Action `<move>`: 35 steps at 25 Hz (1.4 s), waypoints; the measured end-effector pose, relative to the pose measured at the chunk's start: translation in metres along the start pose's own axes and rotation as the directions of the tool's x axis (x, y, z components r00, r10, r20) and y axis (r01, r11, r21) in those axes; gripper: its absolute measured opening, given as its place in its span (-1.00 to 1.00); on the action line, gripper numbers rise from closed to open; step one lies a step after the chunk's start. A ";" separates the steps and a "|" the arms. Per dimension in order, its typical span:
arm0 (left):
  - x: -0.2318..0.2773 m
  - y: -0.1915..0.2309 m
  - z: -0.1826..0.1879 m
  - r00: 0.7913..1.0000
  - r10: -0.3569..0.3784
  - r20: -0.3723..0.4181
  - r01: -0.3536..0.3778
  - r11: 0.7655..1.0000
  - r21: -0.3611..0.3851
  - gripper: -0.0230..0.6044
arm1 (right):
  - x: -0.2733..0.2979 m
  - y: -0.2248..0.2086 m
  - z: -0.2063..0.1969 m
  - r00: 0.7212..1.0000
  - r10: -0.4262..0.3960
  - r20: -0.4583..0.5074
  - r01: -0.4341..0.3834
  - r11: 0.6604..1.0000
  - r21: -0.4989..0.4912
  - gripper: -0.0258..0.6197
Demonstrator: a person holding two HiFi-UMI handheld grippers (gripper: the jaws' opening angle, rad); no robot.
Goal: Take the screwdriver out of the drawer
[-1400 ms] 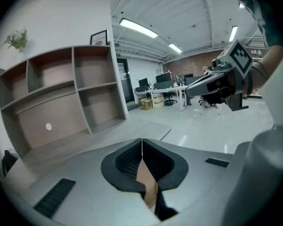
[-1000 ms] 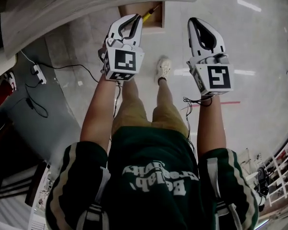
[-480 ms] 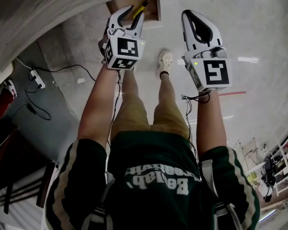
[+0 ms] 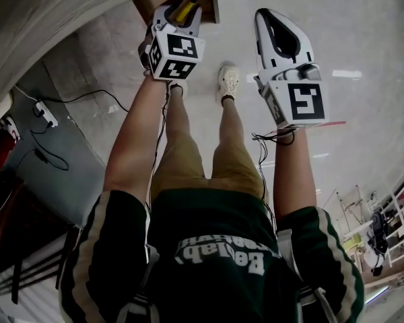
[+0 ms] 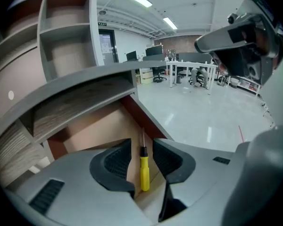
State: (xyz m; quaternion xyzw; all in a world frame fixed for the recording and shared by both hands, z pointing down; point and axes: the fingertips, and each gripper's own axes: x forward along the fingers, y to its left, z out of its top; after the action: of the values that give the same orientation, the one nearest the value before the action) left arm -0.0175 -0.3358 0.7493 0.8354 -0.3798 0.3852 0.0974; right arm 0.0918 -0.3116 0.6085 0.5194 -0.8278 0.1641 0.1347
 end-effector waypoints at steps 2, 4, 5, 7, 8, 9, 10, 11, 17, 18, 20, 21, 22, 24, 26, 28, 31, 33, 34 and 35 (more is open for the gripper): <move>0.010 0.000 -0.008 0.999 0.012 -0.030 -0.012 1.000 0.000 -0.45 | -0.001 -0.002 -0.007 1.000 -0.001 -0.013 0.001 1.000 0.023 -0.81; 0.019 -0.001 -0.015 0.998 0.024 -0.058 -0.024 1.000 0.000 -0.44 | -0.003 -0.005 -0.016 0.999 0.001 -0.033 0.001 0.999 0.049 -0.81; 0.023 -0.001 -0.019 0.997 0.029 -0.070 -0.029 1.000 -0.003 -0.41 | -0.003 -0.006 -0.019 0.999 0.000 -0.037 0.002 0.998 0.061 -0.81; 0.030 -0.001 -0.026 0.995 0.034 -0.091 -0.035 0.999 -0.007 -0.39 | -0.003 -0.006 -0.025 0.999 0.001 -0.046 0.002 0.997 0.071 -0.81; 0.033 -0.001 -0.029 0.994 0.033 -0.099 -0.034 0.999 -0.009 -0.39 | -0.003 -0.006 -0.028 0.999 0.003 -0.053 0.000 0.998 0.067 -0.81; 0.036 -0.001 -0.031 0.994 0.031 -0.106 -0.032 0.999 -0.009 -0.39 | -0.003 -0.006 -0.031 0.998 0.002 -0.059 0.002 0.998 0.064 -0.81; 0.039 -0.001 -0.033 0.993 0.028 -0.112 -0.029 1.000 -0.007 -0.39 | -0.003 -0.007 -0.033 0.998 -0.003 -0.067 0.007 0.998 0.062 -0.81; 0.042 -0.001 -0.036 0.993 0.028 -0.119 -0.028 1.000 -0.004 -0.39 | -0.002 -0.007 -0.034 0.997 -0.005 -0.071 0.010 0.998 0.061 -0.81; 0.056 0.001 -0.050 0.983 0.044 -0.177 -0.046 0.999 -0.007 -0.39 | 0.002 -0.003 -0.037 0.997 0.024 -0.074 -0.021 0.999 0.039 -0.81; 0.056 0.002 -0.051 0.982 0.047 -0.180 -0.049 0.999 -0.007 -0.39 | 0.003 -0.003 -0.037 0.997 0.024 -0.078 -0.021 0.999 0.039 -0.81; 0.056 0.003 -0.051 0.982 0.052 -0.183 -0.055 0.998 -0.007 -0.40 | 0.004 -0.003 -0.037 0.997 0.020 -0.080 -0.018 0.999 0.036 -0.81; 0.056 0.003 -0.051 0.982 0.055 -0.183 -0.057 0.998 -0.006 -0.40 | 0.004 -0.004 -0.037 0.997 0.017 -0.078 -0.015 0.999 0.035 -0.81; 0.055 0.003 -0.052 0.981 0.057 -0.183 -0.058 0.998 -0.004 -0.40 | 0.004 -0.004 -0.037 0.997 0.015 -0.078 -0.012 0.999 0.035 -0.81; 0.054 0.003 -0.053 0.980 0.062 -0.188 -0.062 0.998 0.004 -0.40 | 0.005 -0.002 -0.038 0.996 0.017 -0.084 -0.014 0.999 0.036 -0.81; 0.055 0.003 -0.052 0.979 0.068 -0.192 -0.069 0.998 0.004 -0.40 | 0.006 0.001 -0.039 0.996 0.030 -0.085 -0.028 0.999 0.028 -0.81; 0.056 0.003 -0.051 0.979 0.074 -0.192 -0.076 0.997 -0.001 -0.40 | 0.007 0.003 -0.040 0.995 0.039 -0.087 -0.037 0.999 0.021 -0.81; 0.057 0.002 -0.052 0.978 0.087 -0.188 -0.084 0.996 0.022 -0.41 | 0.008 0.005 -0.041 0.995 0.037 -0.088 -0.035 0.999 0.025 -0.81; 0.058 0.000 -0.054 0.976 0.092 -0.196 -0.086 0.995 0.043 -0.60 | 0.007 0.006 -0.043 0.995 0.037 -0.093 -0.035 0.999 0.029 -0.81; 0.058 -0.001 -0.055 0.975 0.092 -0.202 -0.085 0.995 0.045 -0.64 | 0.007 0.006 -0.044 0.995 0.038 -0.097 -0.035 0.999 0.030 -0.81; 0.057 -0.001 -0.056 0.975 0.089 -0.205 -0.082 0.996 0.042 -0.65 | 0.007 0.006 -0.044 0.994 0.039 -0.097 -0.036 0.999 0.030 -0.81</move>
State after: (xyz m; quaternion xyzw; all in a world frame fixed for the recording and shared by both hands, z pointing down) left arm -0.0246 -0.3416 0.8289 0.7752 -0.3968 0.4801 0.1057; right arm 0.0855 -0.2967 0.6506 0.4969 -0.8274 0.2035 0.1647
